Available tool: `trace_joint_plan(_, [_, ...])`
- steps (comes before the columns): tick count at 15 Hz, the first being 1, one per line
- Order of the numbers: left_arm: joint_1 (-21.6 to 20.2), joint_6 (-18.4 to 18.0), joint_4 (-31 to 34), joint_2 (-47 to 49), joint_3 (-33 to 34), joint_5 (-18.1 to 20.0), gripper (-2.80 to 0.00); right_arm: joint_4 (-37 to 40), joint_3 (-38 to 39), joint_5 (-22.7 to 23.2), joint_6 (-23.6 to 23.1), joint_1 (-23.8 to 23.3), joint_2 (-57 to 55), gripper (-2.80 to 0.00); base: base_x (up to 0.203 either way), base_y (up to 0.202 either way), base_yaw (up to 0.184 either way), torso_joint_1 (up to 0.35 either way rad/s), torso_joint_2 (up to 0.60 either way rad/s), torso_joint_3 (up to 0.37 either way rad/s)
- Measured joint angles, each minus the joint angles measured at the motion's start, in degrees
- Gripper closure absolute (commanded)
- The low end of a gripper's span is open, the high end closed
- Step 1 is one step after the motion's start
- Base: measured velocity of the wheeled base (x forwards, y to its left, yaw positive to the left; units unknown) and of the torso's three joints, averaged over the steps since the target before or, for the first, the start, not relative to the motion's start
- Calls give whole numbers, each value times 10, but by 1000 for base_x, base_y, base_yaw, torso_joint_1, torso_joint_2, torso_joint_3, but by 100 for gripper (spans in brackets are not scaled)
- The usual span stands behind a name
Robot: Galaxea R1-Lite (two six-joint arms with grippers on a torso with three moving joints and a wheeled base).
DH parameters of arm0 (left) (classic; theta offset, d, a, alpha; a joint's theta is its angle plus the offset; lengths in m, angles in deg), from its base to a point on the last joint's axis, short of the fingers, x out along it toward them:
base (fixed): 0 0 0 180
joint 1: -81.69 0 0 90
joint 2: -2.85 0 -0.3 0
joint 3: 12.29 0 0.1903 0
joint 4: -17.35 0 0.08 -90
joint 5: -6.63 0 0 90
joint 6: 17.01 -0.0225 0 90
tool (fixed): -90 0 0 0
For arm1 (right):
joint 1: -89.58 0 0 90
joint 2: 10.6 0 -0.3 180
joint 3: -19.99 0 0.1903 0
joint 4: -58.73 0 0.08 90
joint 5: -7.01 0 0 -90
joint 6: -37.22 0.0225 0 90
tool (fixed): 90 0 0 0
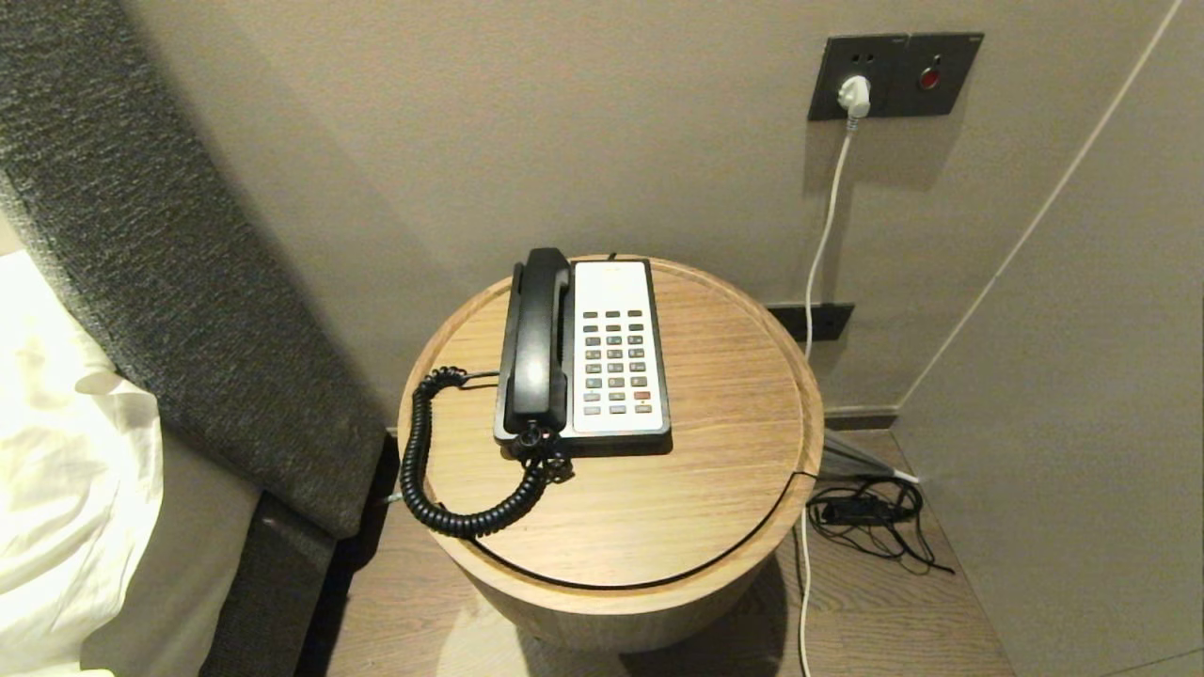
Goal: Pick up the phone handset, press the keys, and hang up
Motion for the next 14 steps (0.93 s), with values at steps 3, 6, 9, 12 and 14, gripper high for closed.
trace_joint_plan(3, [0,0,0,0,1,-1,0,-4,2,0,2,0,0,0,0,0,0,0,0,0])
trace_joint_plan(6, [0,0,-5,0,2,0,0,-4,2,0,2,0,0,0,0,0,0,0,0,0])
trace_joint_plan(9, [0,1,-52,0,16,1,0,-10,3,0,3,0,0,0,0,0,0,0,0,0])
trace_joint_plan(12, [0,0,-52,0,20,1,0,-10,4,0,3,0,1,0,0,0,0,0,0,0])
trace_joint_plan(14, [0,0,-53,0,20,1,0,-10,4,0,3,0,1,0,0,0,0,0,0,0])
